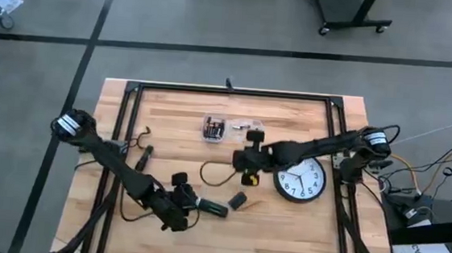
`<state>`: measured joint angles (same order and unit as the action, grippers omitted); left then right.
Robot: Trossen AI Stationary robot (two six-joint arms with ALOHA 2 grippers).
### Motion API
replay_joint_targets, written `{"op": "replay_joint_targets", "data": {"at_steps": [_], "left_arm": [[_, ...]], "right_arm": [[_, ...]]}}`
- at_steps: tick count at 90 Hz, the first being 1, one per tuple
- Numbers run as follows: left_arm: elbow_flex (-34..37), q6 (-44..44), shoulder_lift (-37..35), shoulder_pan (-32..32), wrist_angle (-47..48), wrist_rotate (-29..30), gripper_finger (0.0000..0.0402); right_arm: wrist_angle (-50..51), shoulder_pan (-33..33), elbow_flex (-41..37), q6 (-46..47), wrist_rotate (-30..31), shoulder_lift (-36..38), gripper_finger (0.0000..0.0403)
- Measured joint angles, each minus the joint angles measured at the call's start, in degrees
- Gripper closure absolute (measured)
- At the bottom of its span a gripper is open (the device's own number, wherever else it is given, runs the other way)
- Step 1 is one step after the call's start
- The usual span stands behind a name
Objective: Insert battery
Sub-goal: Insert the brown battery into the remote's battery compartment
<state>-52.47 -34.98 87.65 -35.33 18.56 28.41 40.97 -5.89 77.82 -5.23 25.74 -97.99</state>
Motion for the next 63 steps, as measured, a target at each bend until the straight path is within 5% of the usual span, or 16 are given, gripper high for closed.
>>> {"op": "replay_joint_targets", "data": {"at_steps": [17, 31, 43, 63], "left_arm": [[3.2, -0.5, -4.3, 0.6, -0.1, 6.6, 0.027], [10.8, -3.1, -7.7, 4.7, -2.1, 7.1, 0.027], [18.5, 0.2, -12.1, 13.3, -8.2, 4.9, 0.027], [26.5, 13.2, -17.0, 34.1, -16.8, -3.1, 0.027]], "right_arm": [[-2.7, 5.1, 0.4, -6.8, 3.0, 0.2, 0.0403], [-9.0, 11.9, -0.2, -13.5, -5.1, -2.7, 0.0403], [-18.7, 17.2, 0.0, -15.8, -20.6, -5.9, 0.0403], [-23.8, 22.0, 5.2, -15.1, -25.9, -14.4, 0.0397]]}}
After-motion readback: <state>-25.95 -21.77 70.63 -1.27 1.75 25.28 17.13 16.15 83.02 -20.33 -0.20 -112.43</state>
